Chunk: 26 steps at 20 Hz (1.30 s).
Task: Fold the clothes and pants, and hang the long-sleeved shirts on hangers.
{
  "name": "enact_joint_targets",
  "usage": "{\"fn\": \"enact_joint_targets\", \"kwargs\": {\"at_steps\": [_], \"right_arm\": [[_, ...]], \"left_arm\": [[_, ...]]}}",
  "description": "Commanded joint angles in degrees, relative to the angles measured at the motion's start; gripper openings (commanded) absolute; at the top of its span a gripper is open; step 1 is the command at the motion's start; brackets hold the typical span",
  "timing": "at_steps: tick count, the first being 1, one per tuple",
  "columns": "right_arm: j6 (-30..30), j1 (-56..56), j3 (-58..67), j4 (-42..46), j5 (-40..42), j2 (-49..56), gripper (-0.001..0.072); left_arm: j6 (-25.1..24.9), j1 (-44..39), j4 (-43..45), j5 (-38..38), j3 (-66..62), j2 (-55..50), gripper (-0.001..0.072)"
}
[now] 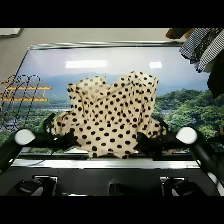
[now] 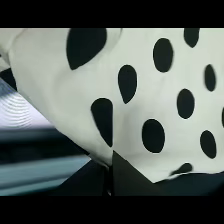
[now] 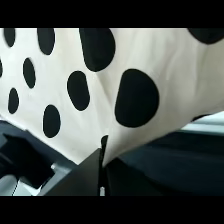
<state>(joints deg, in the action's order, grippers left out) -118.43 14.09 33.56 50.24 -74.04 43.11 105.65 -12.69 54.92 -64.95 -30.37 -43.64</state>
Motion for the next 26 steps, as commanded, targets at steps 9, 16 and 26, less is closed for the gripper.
{"fn": "enact_joint_targets", "kwargs": {"at_steps": [9, 16, 26], "right_arm": [[-17.9, 0.0, 7.4, 3.0, 20.5, 2.1, 0.0018], [-14.9, 0.0, 10.4, 2.5, 38.2, 21.5, 0.002], [0.6, 0.0, 20.1, 25.0, 22.9, 20.2, 0.051]], "left_arm": [[0.6, 0.1, 0.5, -1.4, -15.1, -7.5, 0.0013], [-3.7, 0.1, 0.5, -1.5, -37.8, -42.0, 0.0014], [-9.6, 4.7, 6.0, -3.0, -50.0, -44.6, 0.0615]]}}
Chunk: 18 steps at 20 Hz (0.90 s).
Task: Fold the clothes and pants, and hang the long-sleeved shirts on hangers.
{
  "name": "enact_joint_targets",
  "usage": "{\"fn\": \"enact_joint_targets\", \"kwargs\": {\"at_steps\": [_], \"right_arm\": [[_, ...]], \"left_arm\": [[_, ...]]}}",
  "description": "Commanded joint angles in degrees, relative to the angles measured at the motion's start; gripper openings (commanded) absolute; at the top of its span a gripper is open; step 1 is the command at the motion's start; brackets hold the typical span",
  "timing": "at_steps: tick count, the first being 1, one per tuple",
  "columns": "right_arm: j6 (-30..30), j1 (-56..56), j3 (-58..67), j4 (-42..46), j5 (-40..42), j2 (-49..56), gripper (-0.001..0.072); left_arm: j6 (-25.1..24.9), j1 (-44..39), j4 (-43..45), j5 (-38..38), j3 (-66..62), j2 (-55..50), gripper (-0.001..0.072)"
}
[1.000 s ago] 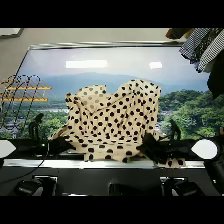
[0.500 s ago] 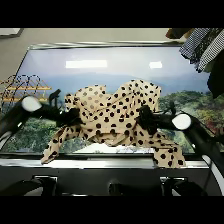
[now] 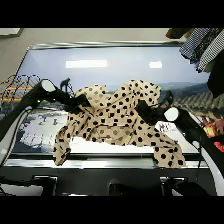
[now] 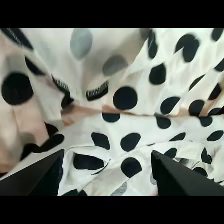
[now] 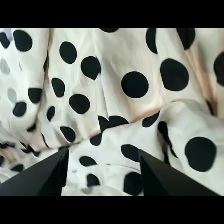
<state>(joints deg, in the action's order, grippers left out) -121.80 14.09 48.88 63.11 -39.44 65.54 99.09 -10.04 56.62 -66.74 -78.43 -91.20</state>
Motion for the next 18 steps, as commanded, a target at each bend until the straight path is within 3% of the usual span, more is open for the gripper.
{"fn": "enact_joint_targets", "kwargs": {"at_steps": [1, 4, 8, 15, 17, 18], "right_arm": [[6.9, 0.1, 6.1, 13.4, -16.6, -3.6, 0.0509], [13.0, 0.9, 4.6, 12.4, -25.5, -5.6, 0.0503], [13.3, 7.2, -1.6, 9.4, -17.3, -3.2, 0.0485], [7.6, 12.5, -2.0, 10.4, -6.2, 9.9, 0.0475], [6.9, 12.5, -2.0, 11.0, -5.4, 11.3, 0.0293], [6.9, 12.5, -1.9, 11.0, -5.7, 11.2, 0.0134]], "left_arm": [[-3.3, 2.3, 9.3, -1.4, -0.7, 6.3, 0.0615], [-4.5, 0.8, 17.2, 2.2, 9.4, 17.0, 0.0614], [-4.6, -4.5, 16.9, 12.7, 25.3, 25.4, 0.0614], [-4.6, -13.0, 17.0, 19.9, 28.7, 23.6, 0.0614], [-4.6, -13.3, 16.9, 19.7, 28.7, 22.3, 0.0614], [-4.6, -13.3, 16.9, 19.7, 28.7, 21.7, 0.0614]]}}
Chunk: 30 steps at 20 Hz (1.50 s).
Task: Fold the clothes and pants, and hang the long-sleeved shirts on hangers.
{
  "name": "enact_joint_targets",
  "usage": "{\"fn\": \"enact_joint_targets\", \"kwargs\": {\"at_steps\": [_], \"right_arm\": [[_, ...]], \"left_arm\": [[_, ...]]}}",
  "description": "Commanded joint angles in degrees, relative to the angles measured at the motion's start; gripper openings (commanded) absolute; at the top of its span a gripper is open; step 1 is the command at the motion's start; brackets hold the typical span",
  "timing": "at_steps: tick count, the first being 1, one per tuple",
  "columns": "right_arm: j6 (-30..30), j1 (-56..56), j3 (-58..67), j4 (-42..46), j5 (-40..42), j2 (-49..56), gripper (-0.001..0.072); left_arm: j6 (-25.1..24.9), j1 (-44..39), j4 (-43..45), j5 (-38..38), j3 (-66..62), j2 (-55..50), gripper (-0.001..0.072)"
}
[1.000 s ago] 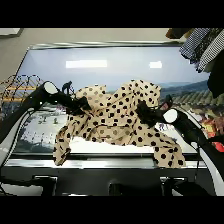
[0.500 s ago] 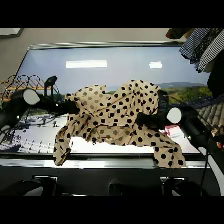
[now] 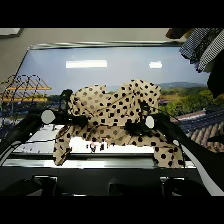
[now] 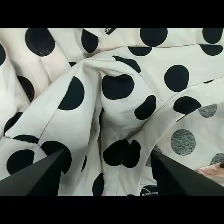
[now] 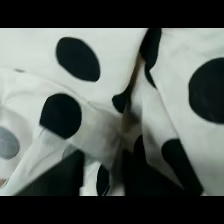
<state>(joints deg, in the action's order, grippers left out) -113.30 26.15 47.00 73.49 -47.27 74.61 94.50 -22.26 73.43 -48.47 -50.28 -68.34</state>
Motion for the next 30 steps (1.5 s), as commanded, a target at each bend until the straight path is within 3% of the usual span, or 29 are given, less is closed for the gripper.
{"fn": "enact_joint_targets", "kwargs": {"at_steps": [1, 8, 14, 15, 16, 17, 20, 24, 27, 30], "right_arm": [[-1.6, 0.5, 0.2, 0.7, 1.3, 1.7, 0.0043], [-4.7, 0.5, 2.0, 0.7, -6.4, -2.2, 0.0019], [-5.0, 0.5, 2.0, 0.0, -6.9, -2.2, 0.0019], [-5.0, 0.5, 2.0, -0.3, -6.9, -2.3, 0.0019], [-5.0, 0.5, 2.0, -1.0, -6.9, -2.3, 0.0019], [-5.0, 0.5, 2.2, -1.3, -7.1, -2.3, 0.0019], [-5.0, 0.4, 8.4, 2.7, -12.8, -3.1, 0.0019], [-5.0, 0.5, 25.8, 7.9, -30.7, -3.5, 0.0019], [-6.4, 0.5, 34.7, 6.6, -40.2, -6.0, 0.0018], [-7.6, 0.5, 35.6, 7.0, -44.5, -10.1, 0.0018]], "left_arm": [[0.0, -1.1, 0.1, 1.5, 0.5, -1.8, 0.0614], [-1.8, -7.0, 0.1, 1.6, 0.5, -5.0, 0.0614], [-1.7, -8.1, 0.2, 2.0, 0.5, -8.4, 0.0588], [-1.7, -8.1, 0.2, 2.1, 0.4, -9.1, 0.0545], [-1.7, -8.1, 0.1, 2.1, 0.3, -9.4, 0.0262], [-1.9, -8.1, 0.2, 2.1, 0.1, -9.3, 0.0025], [-2.0, -7.2, 3.1, -2.3, -5.9, -8.1, 0.0016], [-1.4, -4.5, 5.0, -15.5, -19.5, -3.0, 0.0015], [3.5, -4.6, 5.7, -21.2, -22.2, 2.4, 0.0015], [9.7, -4.9, 5.7, -24.2, -22.1, 6.5, 0.0016]]}}
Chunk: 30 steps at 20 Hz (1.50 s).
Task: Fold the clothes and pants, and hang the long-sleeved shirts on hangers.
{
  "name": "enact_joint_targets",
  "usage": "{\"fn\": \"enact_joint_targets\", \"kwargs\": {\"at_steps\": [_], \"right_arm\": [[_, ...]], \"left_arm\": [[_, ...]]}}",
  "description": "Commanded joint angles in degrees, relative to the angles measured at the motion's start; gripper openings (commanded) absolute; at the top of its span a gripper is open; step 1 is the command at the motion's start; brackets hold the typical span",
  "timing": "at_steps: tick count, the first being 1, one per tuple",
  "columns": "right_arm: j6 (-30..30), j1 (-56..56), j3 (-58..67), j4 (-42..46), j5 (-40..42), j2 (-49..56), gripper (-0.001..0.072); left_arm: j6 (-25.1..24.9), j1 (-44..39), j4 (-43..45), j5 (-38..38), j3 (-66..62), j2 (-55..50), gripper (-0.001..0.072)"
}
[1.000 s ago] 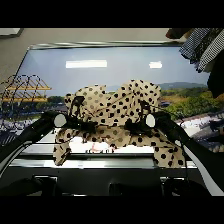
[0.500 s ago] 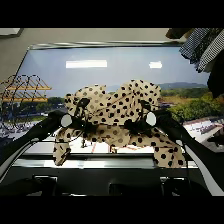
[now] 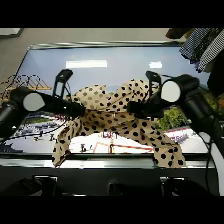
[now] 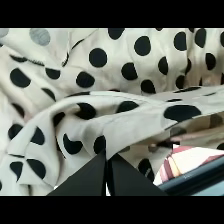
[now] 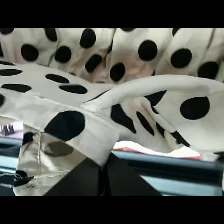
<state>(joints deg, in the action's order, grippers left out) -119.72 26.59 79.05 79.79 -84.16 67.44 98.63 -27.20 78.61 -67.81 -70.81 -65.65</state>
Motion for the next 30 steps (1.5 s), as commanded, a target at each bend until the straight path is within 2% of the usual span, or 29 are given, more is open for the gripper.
{"fn": "enact_joint_targets", "kwargs": {"at_steps": [1, 5, 6, 7, 8, 10, 11, 12, 14, 16, 17, 21, 22, 24, 26, 30], "right_arm": [[-1.2, 0.0, 3.5, 1.4, -7.4, -3.4, 0.0018], [-1.1, 0.0, 2.6, 0.9, -1.9, -0.8, 0.0018], [-0.9, 0.0, 2.6, 0.4, -0.8, 0.4, 0.0018], [-0.2, 0.1, 2.6, 0.0, 0.6, 1.7, 0.0018], [0.2, 0.2, 2.6, -0.1, 2.2, 2.9, 0.0018], [0.7, 0.2, 2.6, -0.2, 3.9, 5.0, 0.0018], [1.2, 0.2, 2.6, -0.2, 4.1, 5.6, 0.0018], [2.0, 0.2, 2.6, -0.2, 4.1, 6.1, 0.0018], [3.1, 0.1, 2.6, 0.0, 4.4, 6.6, 0.0018], [3.5, 0.1, 2.6, -0.1, 4.2, 6.6, 0.0018], [3.7, 0.1, 2.6, -0.1, 4.1, 6.6, 0.0018], [4.0, 0.1, 2.6, -0.1, 4.4, 6.6, 0.0018], [4.0, 0.1, 2.6, -0.1, 4.3, 6.6, 0.0018], [4.1, 0.1, 2.6, -0.1, 3.9, 6.6, 0.0019], [4.5, 0.1, 2.6, -0.1, 3.7, 6.6, 0.0019], [4.7, 0.1, 2.6, -0.1, 3.7, 6.6, 0.0019]], "left_arm": [[6.0, 0.0, 0.5, -3.9, -1.5, 4.0, 0.0015], [7.1, 0.0, 0.5, 0.0, -1.5, 1.7, 0.0022], [8.8, 0.2, 0.5, 0.6, -1.5, 0.8, 0.0097], [9.9, 0.5, 0.5, 1.4, -1.5, 0.2, 0.0251], [10.1, 1.4, 0.5, 2.5, -1.5, 0.1, 0.0366], [10.1, 4.9, 0.5, 2.8, -1.5, 0.6, 0.0414], [10.5, 8.0, 0.5, 1.8, -1.4, 1.1, 0.0508], [10.5, 11.6, 0.5, 1.0, -0.8, 2.0, 0.0534], [9.5, 20.5, 0.6, 2.3, 1.8, 4.0, 0.0534], [2.6, 29.1, 0.6, 1.2, 3.1, 4.2, 0.0532], [1.7, 32.6, 0.5, 1.3, 3.4, 3.9, 0.0532], [2.0, 41.7, 0.7, 5.5, 3.4, 3.1, 0.0539], [2.1, 43.7, 1.0, 5.5, 3.4, 2.8, 0.0577], [1.8, 50.1, 0.9, 5.3, 3.3, 1.4, 0.058], [-3.1, 57.6, 1.0, 5.5, 3.3, 0.2, 0.058], [-20.0, 68.7, 1.0, 6.1, 3.4, -4.4, 0.0579]]}}
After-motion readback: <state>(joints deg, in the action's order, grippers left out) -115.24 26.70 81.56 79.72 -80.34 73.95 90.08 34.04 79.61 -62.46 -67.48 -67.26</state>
